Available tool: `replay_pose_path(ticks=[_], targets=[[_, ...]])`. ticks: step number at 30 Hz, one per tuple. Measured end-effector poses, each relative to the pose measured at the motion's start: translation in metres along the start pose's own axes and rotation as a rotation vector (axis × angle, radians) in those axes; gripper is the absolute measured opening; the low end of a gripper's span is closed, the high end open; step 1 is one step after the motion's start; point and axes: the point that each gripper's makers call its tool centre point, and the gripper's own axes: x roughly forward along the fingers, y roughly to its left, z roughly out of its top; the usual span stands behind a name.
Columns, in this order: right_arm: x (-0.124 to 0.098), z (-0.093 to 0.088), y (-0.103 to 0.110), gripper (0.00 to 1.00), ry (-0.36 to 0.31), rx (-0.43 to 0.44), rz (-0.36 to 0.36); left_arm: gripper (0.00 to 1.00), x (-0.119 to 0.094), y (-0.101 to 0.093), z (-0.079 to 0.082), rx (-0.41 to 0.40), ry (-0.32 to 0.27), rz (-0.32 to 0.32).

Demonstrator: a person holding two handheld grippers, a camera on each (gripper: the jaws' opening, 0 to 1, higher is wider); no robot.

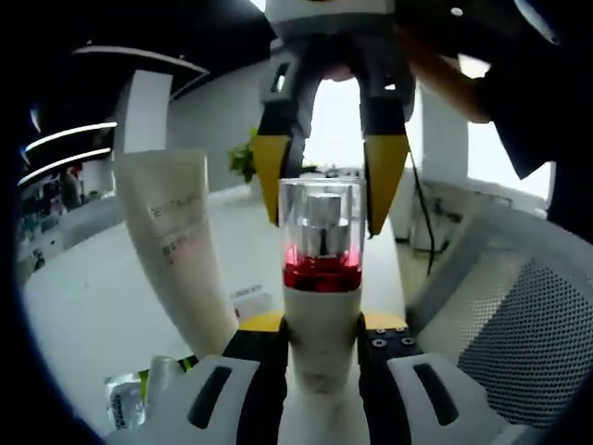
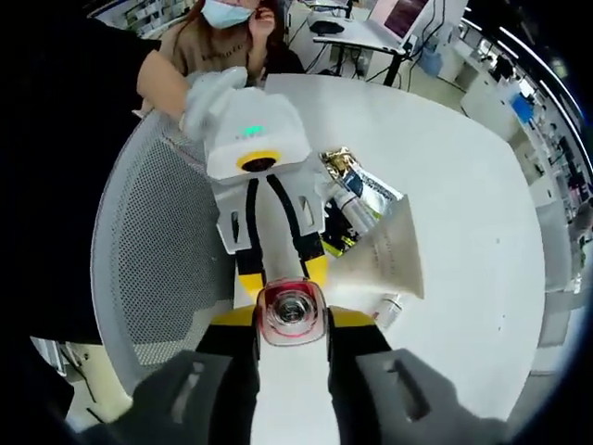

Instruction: Arrange the skincare products in the storage area until every visible bottle or jar stands upright without overlapping.

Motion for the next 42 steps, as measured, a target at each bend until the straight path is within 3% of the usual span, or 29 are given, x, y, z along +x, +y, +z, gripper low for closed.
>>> replay_pose_path(ticks=[5, 8, 14, 20, 22, 26, 28, 32, 36, 39, 42], targets=[[0.003, 0.008, 0.002, 0.27, 0.007, 0.040, 0.003, 0.26, -0.003, 0.002, -0.004, 0.023, 0.057, 0.013], [0.005, 0.011, 0.001, 0.27, 0.003, 0.087, 0.003, 0.27, -0.007, 0.003, -0.007, 0.091, 0.097, 0.034], [0.005, 0.009, 0.003, 0.27, -0.004, 0.157, -0.010, 0.31, -0.019, -0.001, -0.002, 0.045, 0.128, 0.031], [0.006, 0.012, 0.008, 0.28, -0.054, 0.140, 0.010, 0.25, -0.033, 0.003, 0.003, 0.063, 0.147, 0.080], [0.008, 0.013, 0.005, 0.31, -0.079, 0.135, -0.007, 0.25, -0.031, 0.004, 0.002, 0.048, 0.155, 0.082], [0.011, 0.000, 0.008, 0.49, -0.056, 0.122, -0.011, 0.25, -0.031, 0.004, -0.004, 0.073, 0.188, 0.085], [0.010, -0.008, 0.013, 0.48, -0.060, 0.114, 0.002, 0.25, -0.033, 0.005, -0.003, 0.055, 0.181, 0.093], [0.023, -0.015, 0.012, 0.34, -0.125, 0.117, -0.030, 0.25, -0.036, 0.007, -0.004, 0.037, 0.185, 0.106], [0.044, -0.021, 0.012, 0.40, -0.186, 0.124, -0.042, 0.20, -0.034, 0.003, -0.008, 0.054, 0.206, 0.100], [0.057, -0.025, 0.010, 0.34, -0.247, 0.111, -0.064, 0.21, -0.035, 0.004, -0.008, 0.047, 0.207, 0.111], [0.062, -0.025, 0.011, 0.30, -0.300, 0.155, -0.059, 0.25, -0.036, 0.009, -0.009, 0.022, 0.209, 0.139]])
